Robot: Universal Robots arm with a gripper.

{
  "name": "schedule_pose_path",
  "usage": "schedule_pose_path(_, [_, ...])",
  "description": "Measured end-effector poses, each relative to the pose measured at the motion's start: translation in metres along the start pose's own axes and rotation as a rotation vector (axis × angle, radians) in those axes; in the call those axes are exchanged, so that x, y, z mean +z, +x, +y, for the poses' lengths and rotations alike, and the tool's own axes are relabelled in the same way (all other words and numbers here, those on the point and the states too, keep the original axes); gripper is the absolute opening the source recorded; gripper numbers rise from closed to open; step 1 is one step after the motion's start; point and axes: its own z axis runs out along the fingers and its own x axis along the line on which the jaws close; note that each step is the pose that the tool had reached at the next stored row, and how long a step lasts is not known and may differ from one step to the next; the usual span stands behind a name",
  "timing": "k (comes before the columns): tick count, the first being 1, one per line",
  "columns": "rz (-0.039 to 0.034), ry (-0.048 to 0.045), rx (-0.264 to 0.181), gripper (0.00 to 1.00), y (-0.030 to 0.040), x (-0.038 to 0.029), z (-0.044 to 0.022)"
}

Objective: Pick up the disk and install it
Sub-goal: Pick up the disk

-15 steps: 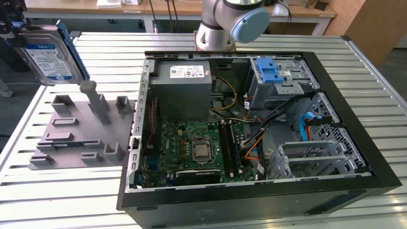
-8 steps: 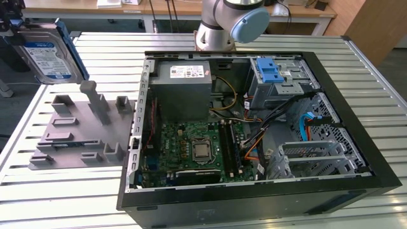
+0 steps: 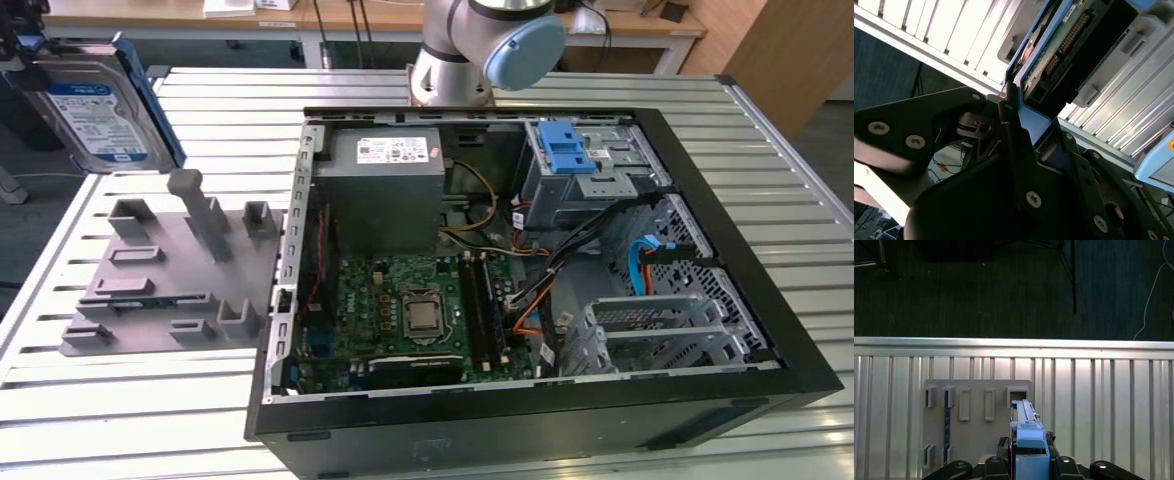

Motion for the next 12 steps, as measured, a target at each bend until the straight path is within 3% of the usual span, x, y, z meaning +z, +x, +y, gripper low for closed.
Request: schedule_pose_path(12, [0.0, 0.0, 0.0, 0.36, -0.0002, -0.0086, 0.0003])
